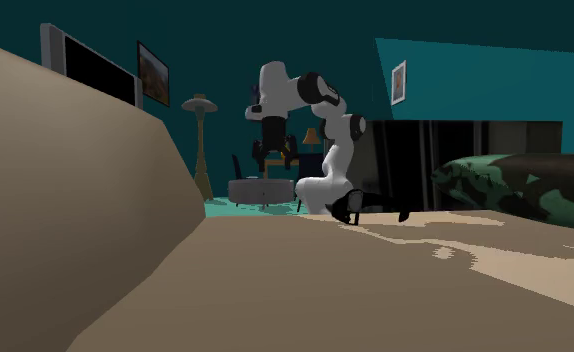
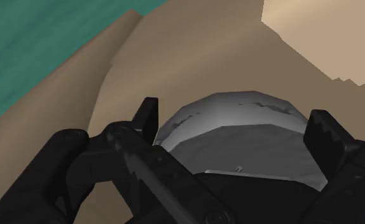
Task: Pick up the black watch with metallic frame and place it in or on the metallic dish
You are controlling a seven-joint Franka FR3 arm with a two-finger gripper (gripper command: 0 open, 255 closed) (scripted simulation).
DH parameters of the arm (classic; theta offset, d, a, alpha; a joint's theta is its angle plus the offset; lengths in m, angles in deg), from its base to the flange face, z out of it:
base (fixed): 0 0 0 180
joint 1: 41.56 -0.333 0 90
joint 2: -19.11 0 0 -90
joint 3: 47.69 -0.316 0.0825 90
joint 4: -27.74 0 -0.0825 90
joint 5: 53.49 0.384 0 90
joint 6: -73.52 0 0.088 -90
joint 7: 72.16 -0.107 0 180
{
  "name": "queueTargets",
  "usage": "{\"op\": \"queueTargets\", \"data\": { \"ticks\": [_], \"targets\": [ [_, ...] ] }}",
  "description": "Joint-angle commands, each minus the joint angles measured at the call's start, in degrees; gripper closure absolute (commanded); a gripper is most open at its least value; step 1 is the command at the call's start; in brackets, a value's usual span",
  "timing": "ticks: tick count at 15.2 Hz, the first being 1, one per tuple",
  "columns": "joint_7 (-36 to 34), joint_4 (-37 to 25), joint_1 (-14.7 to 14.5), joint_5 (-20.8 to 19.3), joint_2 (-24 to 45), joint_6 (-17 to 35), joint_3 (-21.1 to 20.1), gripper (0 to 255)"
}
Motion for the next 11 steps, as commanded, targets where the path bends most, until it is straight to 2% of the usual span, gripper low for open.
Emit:
{"op": "queueTargets", "data": {
  "ticks": [1, 11],
  "targets": [
    [0.00, 0.00, 0.00, 0.00, 0.00, 0.00, 0.00, 0],
    [-21.64, -15.69, -0.67, 2.85, 16.73, -3.81, -15.30, 0]
  ]
}}
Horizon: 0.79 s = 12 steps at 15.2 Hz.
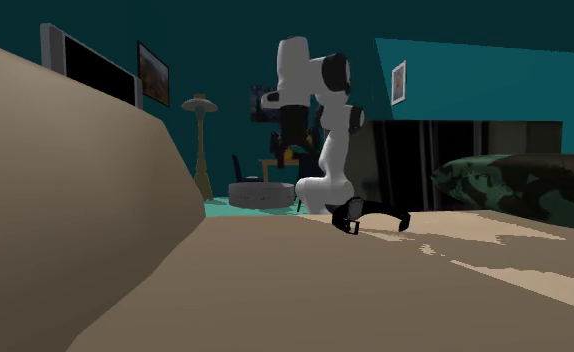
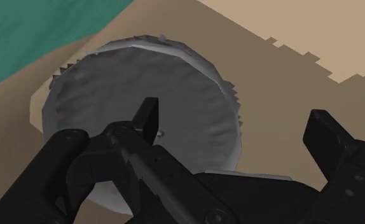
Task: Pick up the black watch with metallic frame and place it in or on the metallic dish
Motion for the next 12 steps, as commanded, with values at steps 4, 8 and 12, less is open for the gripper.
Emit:
{"op": "queueTargets", "data": {
  "ticks": [4, 8, 12],
  "targets": [
    [-11.61, -11.18, 0.17, -0.92, 11.42, -2.80, -7.10, 0],
    [-21.13, -21.75, -0.24, -3.64, 22.08, -5.90, -12.07, 0],
    [-30.96, -34.63, -2.46, -8.14, 34.57, -10.42, -15.94, 0]
  ]
}}
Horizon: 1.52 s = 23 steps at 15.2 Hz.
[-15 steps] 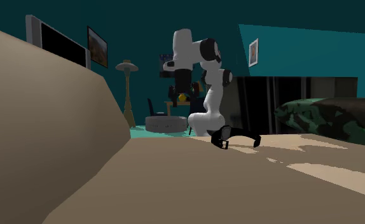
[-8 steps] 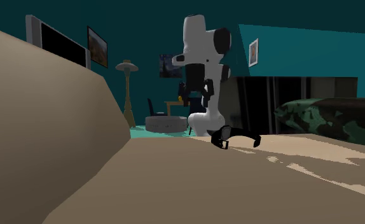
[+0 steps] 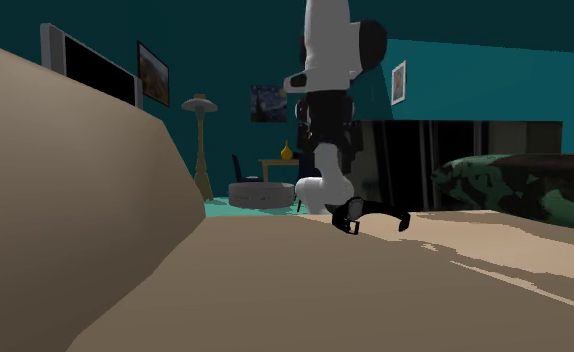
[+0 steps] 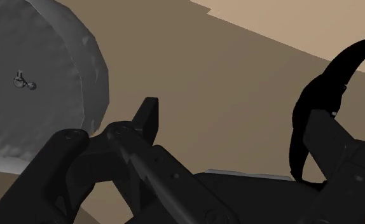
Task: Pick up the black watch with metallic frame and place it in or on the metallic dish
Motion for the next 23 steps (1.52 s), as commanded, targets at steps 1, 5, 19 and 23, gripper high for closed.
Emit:
{"op": "queueTargets", "data": {
  "ticks": [1, 5, 19, 23],
  "targets": [
    [-5.18, -7.44, -1.67, -2.70, 7.02, -2.73, -1.64, 0],
    [-13.74, -25.78, -8.07, -8.53, 22.12, -10.49, -2.62, 0],
    [-13.42, -15.50, -6.44, -7.00, 18.96, -3.30, -2.37, 0],
    [-13.42, -15.50, -6.44, -7.00, 18.95, -3.31, -2.37, 255]
  ]
}}
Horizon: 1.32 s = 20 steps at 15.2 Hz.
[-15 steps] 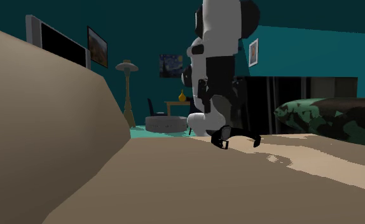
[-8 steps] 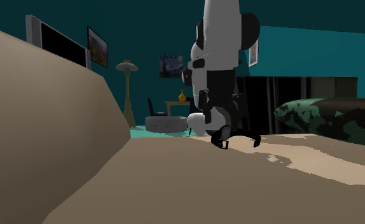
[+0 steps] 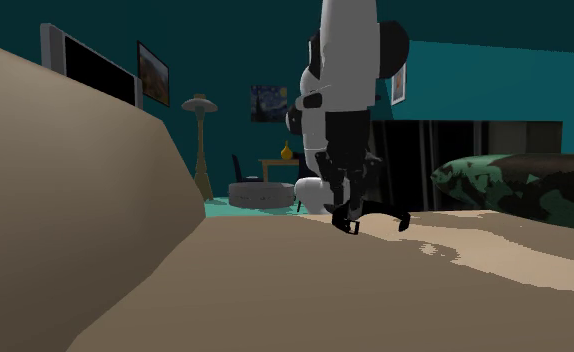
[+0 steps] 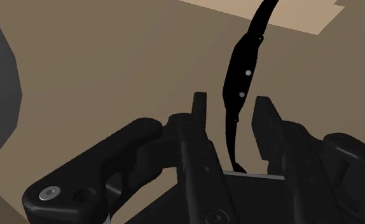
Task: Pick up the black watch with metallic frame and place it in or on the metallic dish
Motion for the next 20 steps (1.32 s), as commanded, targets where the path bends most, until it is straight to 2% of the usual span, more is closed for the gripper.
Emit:
{"op": "queueTargets", "data": {
  "ticks": [1, 8, 20],
  "targets": [
    [0.00, 0.00, 0.00, 0.00, 0.00, 0.00, 0.00, 255],
    [0.00, -0.01, -0.01, 0.00, 0.01, 0.00, 0.00, 255],
    [-0.85, -14.79, -2.69, -1.68, 3.71, -11.28, -0.17, 255]
  ]
}}
